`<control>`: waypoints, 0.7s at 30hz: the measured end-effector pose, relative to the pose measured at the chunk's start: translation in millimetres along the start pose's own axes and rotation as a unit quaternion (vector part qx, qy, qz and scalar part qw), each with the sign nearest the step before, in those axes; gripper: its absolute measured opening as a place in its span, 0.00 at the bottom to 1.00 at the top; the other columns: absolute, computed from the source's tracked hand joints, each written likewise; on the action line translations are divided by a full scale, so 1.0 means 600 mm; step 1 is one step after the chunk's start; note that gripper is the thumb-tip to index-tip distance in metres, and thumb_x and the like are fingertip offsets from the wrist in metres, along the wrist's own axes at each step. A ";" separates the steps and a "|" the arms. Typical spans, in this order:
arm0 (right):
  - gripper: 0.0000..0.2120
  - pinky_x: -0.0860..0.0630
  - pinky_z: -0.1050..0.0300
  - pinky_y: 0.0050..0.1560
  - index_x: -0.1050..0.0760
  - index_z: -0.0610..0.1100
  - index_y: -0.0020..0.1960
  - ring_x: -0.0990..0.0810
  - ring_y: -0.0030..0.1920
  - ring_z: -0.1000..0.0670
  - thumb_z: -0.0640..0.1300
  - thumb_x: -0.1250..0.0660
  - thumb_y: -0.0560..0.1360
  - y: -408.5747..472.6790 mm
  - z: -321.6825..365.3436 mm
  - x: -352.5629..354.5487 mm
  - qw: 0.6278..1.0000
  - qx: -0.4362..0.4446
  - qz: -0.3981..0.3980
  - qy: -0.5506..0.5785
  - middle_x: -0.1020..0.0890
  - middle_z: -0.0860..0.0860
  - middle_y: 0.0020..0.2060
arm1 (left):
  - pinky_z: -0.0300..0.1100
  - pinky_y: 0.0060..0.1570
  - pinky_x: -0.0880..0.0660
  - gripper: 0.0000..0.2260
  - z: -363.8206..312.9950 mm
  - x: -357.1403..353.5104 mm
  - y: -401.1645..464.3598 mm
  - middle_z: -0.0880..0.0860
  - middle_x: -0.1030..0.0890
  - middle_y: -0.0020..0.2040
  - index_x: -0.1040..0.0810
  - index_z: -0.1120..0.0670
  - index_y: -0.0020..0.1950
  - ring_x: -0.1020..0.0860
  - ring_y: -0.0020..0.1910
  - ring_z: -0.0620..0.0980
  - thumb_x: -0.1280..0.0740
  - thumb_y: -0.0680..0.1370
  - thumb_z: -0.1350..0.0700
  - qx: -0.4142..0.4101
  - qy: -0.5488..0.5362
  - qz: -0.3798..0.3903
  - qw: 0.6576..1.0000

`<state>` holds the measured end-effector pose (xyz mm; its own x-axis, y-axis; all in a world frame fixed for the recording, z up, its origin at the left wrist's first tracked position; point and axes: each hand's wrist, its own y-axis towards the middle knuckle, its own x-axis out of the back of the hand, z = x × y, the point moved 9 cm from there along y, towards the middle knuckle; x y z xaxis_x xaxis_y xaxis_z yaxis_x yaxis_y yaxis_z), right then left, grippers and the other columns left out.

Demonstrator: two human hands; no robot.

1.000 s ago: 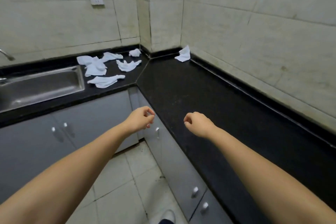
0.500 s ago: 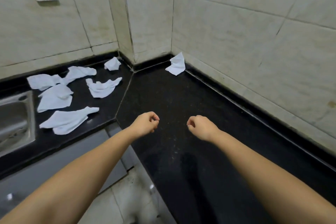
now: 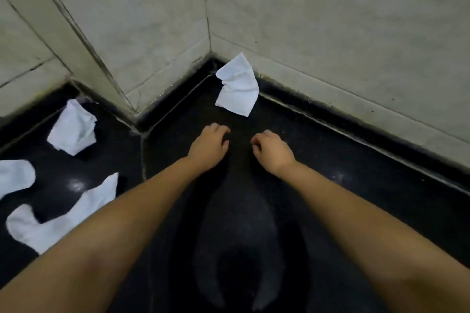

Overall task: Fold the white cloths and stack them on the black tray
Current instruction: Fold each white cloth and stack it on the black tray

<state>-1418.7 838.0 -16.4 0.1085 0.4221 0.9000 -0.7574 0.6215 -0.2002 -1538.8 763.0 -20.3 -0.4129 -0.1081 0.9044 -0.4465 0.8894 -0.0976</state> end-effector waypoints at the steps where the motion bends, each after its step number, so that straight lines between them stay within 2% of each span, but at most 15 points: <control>1: 0.14 0.28 0.49 0.58 0.26 0.43 0.62 0.26 0.59 0.43 0.44 0.42 0.79 0.035 0.010 0.003 1.000 0.000 -0.022 0.002 0.26 0.44 0.59 | 0.50 0.62 0.30 0.18 0.007 0.005 0.033 0.55 0.30 0.66 0.31 0.55 0.68 0.32 0.65 0.54 0.38 0.78 0.56 -0.023 0.018 -0.013 0.999; 4: 0.16 0.30 0.49 0.58 0.30 0.42 0.66 0.28 0.62 0.43 0.43 0.41 0.79 0.122 0.032 0.007 0.998 0.008 -0.065 -0.018 0.27 0.44 0.62 | 0.50 0.67 0.35 0.22 0.020 -0.001 0.112 0.55 0.36 0.73 0.37 0.57 0.73 0.39 0.73 0.54 0.39 0.79 0.56 -0.084 0.071 -0.018 0.994; 7: 0.16 0.33 0.50 0.57 0.30 0.42 0.65 0.30 0.63 0.43 0.43 0.41 0.79 0.173 0.030 0.001 0.996 -0.006 -0.063 -0.064 0.28 0.45 0.63 | 0.49 0.69 0.40 0.21 0.031 -0.017 0.159 0.53 0.37 0.74 0.37 0.56 0.73 0.41 0.74 0.51 0.42 0.80 0.56 -0.104 0.095 -0.012 0.990; 12: 0.11 0.36 0.53 0.49 0.27 0.41 0.58 0.30 0.59 0.43 0.42 0.43 0.79 0.212 0.016 0.003 0.992 -0.039 -0.089 -0.082 0.26 0.45 0.57 | 0.45 0.61 0.38 0.12 0.033 -0.003 0.196 0.53 0.25 0.60 0.25 0.55 0.61 0.30 0.62 0.53 0.40 0.79 0.56 -0.128 0.052 -0.073 0.988; 15: 0.10 0.33 0.51 0.52 0.26 0.41 0.55 0.28 0.56 0.43 0.42 0.43 0.79 0.206 0.011 0.015 0.994 -0.056 -0.089 -0.022 0.23 0.44 0.53 | 0.43 0.59 0.38 0.10 0.028 0.006 0.197 0.52 0.23 0.55 0.23 0.54 0.58 0.28 0.57 0.52 0.40 0.79 0.55 -0.142 0.048 -0.077 0.986; 17: 0.08 0.30 0.49 0.51 0.27 0.40 0.53 0.25 0.50 0.42 0.41 0.43 0.79 0.186 0.006 0.030 0.991 -0.068 -0.098 0.067 0.21 0.43 0.47 | 0.44 0.58 0.38 0.09 0.024 0.012 0.186 0.52 0.22 0.52 0.22 0.54 0.55 0.27 0.55 0.53 0.39 0.78 0.55 -0.144 0.037 -0.078 0.986; 21: 0.03 0.31 0.57 0.39 0.29 0.42 0.47 0.26 0.39 0.49 0.38 0.41 0.78 0.119 -0.002 0.086 0.962 -0.049 -0.132 0.235 0.23 0.48 0.40 | 0.44 0.47 0.35 0.05 0.012 0.049 0.138 0.55 0.21 0.41 0.21 0.58 0.44 0.24 0.43 0.56 0.36 0.76 0.58 -0.117 -0.036 -0.119 0.985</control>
<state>-1466.2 905.2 15.4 0.5855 0.4786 0.6543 -0.6011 0.7979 -0.0458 -1593.7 830.1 -4.9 -0.3775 -0.3503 0.8572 -0.3458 0.9120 0.2204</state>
